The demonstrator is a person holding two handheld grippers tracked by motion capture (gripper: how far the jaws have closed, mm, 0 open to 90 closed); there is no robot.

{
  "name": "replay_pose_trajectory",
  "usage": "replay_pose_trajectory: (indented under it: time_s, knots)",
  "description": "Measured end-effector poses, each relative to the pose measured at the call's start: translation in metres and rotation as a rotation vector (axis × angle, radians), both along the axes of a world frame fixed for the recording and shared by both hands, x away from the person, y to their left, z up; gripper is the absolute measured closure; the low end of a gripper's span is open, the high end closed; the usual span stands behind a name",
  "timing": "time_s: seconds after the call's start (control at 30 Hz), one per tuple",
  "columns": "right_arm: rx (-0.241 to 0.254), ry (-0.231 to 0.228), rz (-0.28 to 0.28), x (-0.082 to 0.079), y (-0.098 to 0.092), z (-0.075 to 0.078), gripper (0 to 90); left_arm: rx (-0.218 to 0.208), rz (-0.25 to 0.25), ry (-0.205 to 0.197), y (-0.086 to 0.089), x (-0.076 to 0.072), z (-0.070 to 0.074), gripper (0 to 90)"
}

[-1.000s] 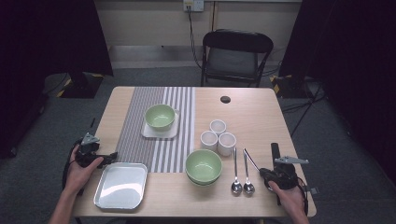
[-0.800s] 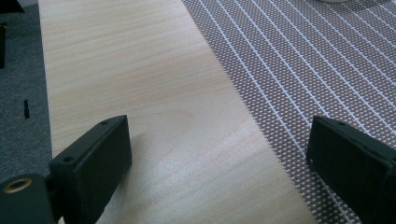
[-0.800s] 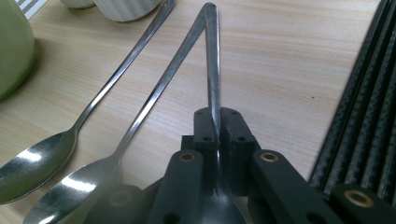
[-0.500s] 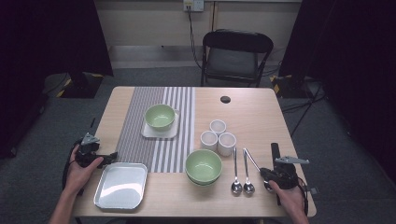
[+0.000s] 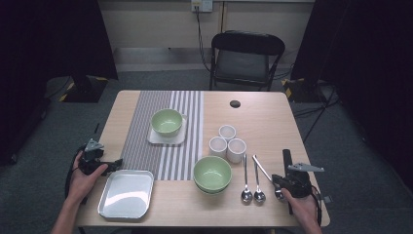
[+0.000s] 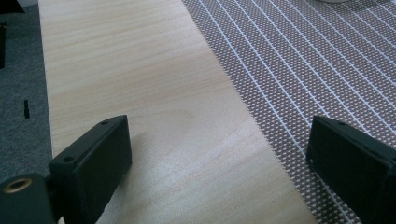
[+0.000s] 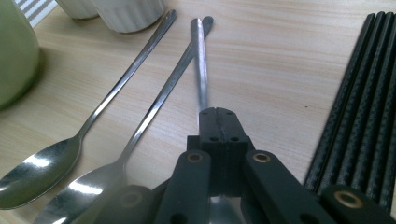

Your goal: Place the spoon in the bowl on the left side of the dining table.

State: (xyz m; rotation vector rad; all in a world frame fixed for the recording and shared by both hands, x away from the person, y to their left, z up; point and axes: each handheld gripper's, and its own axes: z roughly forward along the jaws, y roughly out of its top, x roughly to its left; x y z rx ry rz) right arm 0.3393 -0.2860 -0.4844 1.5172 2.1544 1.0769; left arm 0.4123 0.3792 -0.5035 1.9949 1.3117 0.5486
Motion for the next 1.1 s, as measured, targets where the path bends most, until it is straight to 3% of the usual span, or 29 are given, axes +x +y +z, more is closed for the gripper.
replay_pose_trajectory:
  time_s: [0.1,0.2,0.53,0.63,1.1]
  knots:
    - [-0.01,-0.002,0.0,0.0,0.0,-0.001,90.0,0.0,0.0,0.0,0.0,0.0,0.0,6.3]
    - [-0.017,0.001,0.002,0.001,0.0,-0.002,82.6,0.0,0.0,0.0,0.0,0.0,0.0,6.3]
    - [-0.039,0.014,0.055,0.002,0.007,-0.004,81.2,0.0,0.0,0.0,0.0,0.0,0.0,6.3]
    - [-0.04,0.014,0.049,0.002,0.007,-0.005,85.2,0.0,0.0,0.0,0.0,0.0,0.0,6.3]
    - [-0.04,0.004,-0.008,0.011,0.002,-0.006,85.5,0.0,0.0,0.0,0.0,0.0,0.0,6.3]
